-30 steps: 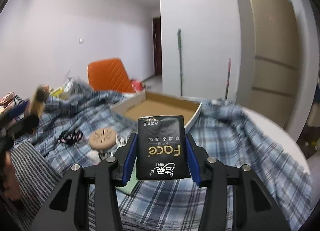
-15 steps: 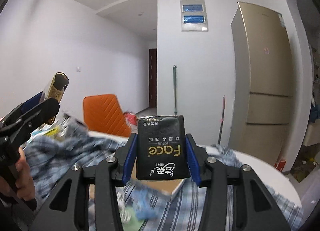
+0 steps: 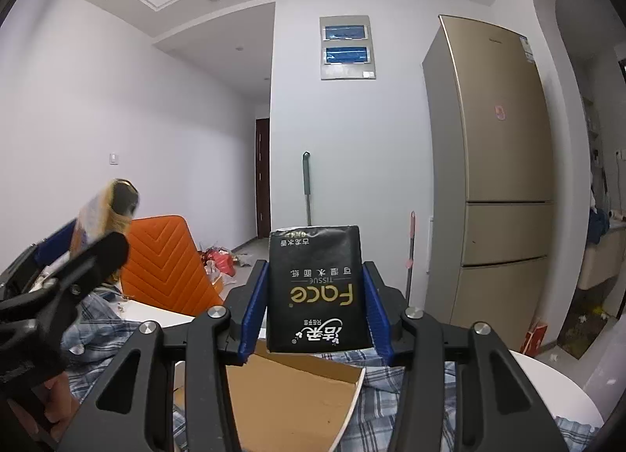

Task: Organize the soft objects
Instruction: 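Carry both packs into the cardboard box and open both tools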

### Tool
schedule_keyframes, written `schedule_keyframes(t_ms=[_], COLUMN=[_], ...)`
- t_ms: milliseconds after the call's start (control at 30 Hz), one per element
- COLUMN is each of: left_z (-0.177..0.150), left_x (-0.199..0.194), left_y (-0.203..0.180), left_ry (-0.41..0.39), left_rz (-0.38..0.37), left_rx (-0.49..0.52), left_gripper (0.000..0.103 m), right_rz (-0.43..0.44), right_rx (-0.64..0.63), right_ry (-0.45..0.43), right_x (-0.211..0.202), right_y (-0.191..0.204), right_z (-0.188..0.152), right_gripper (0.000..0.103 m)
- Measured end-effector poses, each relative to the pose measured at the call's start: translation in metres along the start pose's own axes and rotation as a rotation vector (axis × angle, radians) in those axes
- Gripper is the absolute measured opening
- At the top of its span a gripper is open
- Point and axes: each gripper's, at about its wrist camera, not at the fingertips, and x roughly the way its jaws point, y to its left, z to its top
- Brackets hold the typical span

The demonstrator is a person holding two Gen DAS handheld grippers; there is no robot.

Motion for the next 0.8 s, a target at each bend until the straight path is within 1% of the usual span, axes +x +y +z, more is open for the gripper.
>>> schedule_keyframes(t_ms=[167, 267, 367, 433, 533, 567, 600, 633, 700, 800], left_z=[-0.029, -0.044, -0.059, -0.065, -0.073, -0.076, -0.078, -0.081, -0.086, -0.095], left_x=[0.023, 0.034, 0.046, 0.052, 0.064, 0.068, 0.07, 0.073, 0.077, 0.088], left_y=[0.013, 0.017, 0.029, 0.033, 0.032, 0.03, 0.03, 0.03, 0.03, 0.031], left_ry=[0.053, 0.088, 0.118, 0.137, 0.187, 0.203, 0.214, 0.224, 0.246, 0.293], left_rz=[-0.003, -0.003, -0.008, 0.0, 0.004, 0.026, 0.032, 0.017, 0.033, 0.02], left_rx=[0.002, 0.0, -0.044, -0.054, -0.025, -0.009, -0.001, 0.001, 0.014, 0.005], left_gripper=[0.093, 0.093, 0.093, 0.093, 0.093, 0.093, 0.093, 0.093, 0.093, 0.093], right_rz=[0.01, 0.005, 0.002, 0.006, 0.023, 0.02, 0.018, 0.023, 0.036, 0.047], right_rx=[0.0, 0.003, 0.016, 0.004, -0.009, -0.016, -0.024, -0.03, -0.027, -0.019], right_ry=[0.054, 0.111, 0.156, 0.188, 0.254, 0.272, 0.281, 0.29, 0.311, 0.338], right_x=[0.022, 0.037, 0.048, 0.057, 0.067, 0.069, 0.07, 0.072, 0.074, 0.076], right_y=[0.0, -0.002, -0.005, -0.005, -0.002, 0.0, 0.001, 0.002, 0.001, 0.0], right_z=[-0.03, -0.047, -0.06, -0.067, -0.08, -0.083, -0.085, -0.087, -0.091, -0.093], right_gripper=[0.045, 0.045, 0.045, 0.046, 0.045, 0.045, 0.045, 0.045, 0.045, 0.046])
